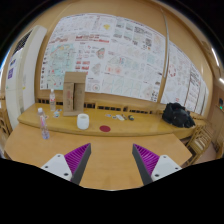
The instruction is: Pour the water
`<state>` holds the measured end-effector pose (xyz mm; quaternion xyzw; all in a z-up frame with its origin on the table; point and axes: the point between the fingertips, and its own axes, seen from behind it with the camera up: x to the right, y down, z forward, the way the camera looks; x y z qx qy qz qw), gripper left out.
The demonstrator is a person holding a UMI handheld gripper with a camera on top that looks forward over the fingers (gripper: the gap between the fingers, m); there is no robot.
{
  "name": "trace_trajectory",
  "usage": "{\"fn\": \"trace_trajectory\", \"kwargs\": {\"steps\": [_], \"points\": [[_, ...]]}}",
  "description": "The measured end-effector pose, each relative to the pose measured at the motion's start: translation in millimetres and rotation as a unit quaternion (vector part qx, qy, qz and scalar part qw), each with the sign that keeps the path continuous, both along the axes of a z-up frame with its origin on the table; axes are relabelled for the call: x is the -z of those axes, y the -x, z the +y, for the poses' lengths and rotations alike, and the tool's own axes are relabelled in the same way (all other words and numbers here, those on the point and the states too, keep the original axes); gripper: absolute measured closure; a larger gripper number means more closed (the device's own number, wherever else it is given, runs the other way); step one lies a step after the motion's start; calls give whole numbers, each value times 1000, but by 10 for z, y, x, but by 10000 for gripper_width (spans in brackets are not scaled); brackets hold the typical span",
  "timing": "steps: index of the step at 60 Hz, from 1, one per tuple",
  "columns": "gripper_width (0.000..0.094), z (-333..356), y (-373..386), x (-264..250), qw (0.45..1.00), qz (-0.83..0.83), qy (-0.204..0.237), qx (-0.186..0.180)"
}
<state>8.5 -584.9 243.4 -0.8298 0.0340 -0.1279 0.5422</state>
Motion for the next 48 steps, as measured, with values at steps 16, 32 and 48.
{"fn": "trace_trajectory", "kwargs": {"steps": [16, 32, 48], "points": [[78, 25, 666, 983, 998, 17, 63, 11], [82, 548, 2339, 1935, 992, 67, 94, -46], [83, 2131, 3813, 1995, 988, 84, 26, -128]]}}
